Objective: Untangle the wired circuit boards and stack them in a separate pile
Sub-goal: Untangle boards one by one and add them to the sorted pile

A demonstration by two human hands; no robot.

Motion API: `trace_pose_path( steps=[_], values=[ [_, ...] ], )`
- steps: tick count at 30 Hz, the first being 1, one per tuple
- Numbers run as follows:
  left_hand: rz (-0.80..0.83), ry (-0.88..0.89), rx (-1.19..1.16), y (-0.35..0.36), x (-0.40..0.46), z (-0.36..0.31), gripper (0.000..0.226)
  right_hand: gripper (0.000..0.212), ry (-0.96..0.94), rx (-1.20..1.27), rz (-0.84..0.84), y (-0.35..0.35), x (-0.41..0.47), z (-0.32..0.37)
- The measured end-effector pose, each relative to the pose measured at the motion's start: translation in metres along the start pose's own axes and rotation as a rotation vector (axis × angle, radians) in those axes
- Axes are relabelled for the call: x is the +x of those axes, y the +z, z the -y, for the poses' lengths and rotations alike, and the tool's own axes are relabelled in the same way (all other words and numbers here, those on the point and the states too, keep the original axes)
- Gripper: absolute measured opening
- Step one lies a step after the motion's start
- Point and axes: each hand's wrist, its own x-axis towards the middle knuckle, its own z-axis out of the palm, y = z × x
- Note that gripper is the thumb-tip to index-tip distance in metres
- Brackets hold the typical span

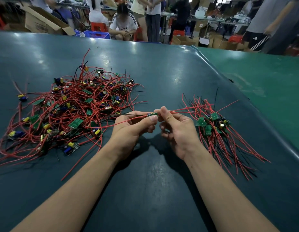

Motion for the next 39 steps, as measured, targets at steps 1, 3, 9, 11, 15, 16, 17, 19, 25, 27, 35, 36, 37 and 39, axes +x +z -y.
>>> trace_pose_path(
  steps=[1,3,9,11,15,16,17,19,25,27,35,36,37,39],
  values=[
    [-0.003,0.003,-0.014,0.001,0.0,-0.001,0.035,0.022,-0.019,-0.009,-0.01,-0.001,0.001,0.001],
    [-0.007,0.002,-0.041,0.002,0.0,-0.001,0.034,0.022,-0.061,0.01,-0.035,-0.003,0.002,0.002],
    [-0.017,0.049,-0.101,-0.001,0.0,-0.004,0.02,0.021,-0.152,0.236,-0.242,-0.027,0.011,0.019],
    [-0.018,0.066,-0.106,-0.002,0.0,-0.005,0.012,0.023,-0.116,0.358,-0.326,-0.036,0.013,0.021],
    [-0.1,0.046,-0.19,-0.003,0.001,-0.01,0.003,0.029,-0.045,0.426,-0.36,-0.04,0.013,0.021],
    [-0.12,0.036,-0.203,-0.003,0.001,-0.011,0.004,0.023,-0.041,0.315,-0.308,-0.036,0.011,0.019],
    [-0.129,0.033,-0.197,-0.002,0.001,-0.011,0.006,0.018,-0.034,0.176,-0.217,-0.03,0.008,0.017],
    [-0.12,0.046,-0.121,-0.001,-0.001,-0.01,0.01,0.018,0.006,-0.102,0.057,-0.017,-0.001,0.009],
    [0.022,0.05,0.092,0.0,-0.006,-0.001,0.013,0.031,-0.018,-0.248,0.344,0.0,-0.014,-0.005],
    [0.031,0.011,0.065,0.001,-0.005,-0.003,0.017,0.025,-0.113,-0.246,0.323,0.0,-0.014,-0.005],
    [0.081,-0.066,-0.019,0.0,-0.005,-0.009,0.047,0.034,-0.25,-0.276,0.187,0.006,-0.015,-0.013],
    [0.082,-0.073,-0.007,0.001,-0.005,-0.01,0.056,0.033,-0.261,-0.274,0.186,0.006,-0.014,-0.013],
    [0.08,-0.075,0.006,0.001,-0.005,-0.009,0.065,0.031,-0.279,-0.271,0.178,0.006,-0.014,-0.014],
    [0.062,-0.055,0.019,0.002,-0.003,-0.007,0.066,0.031,-0.321,-0.305,0.13,0.007,-0.012,-0.015]
  ],
)
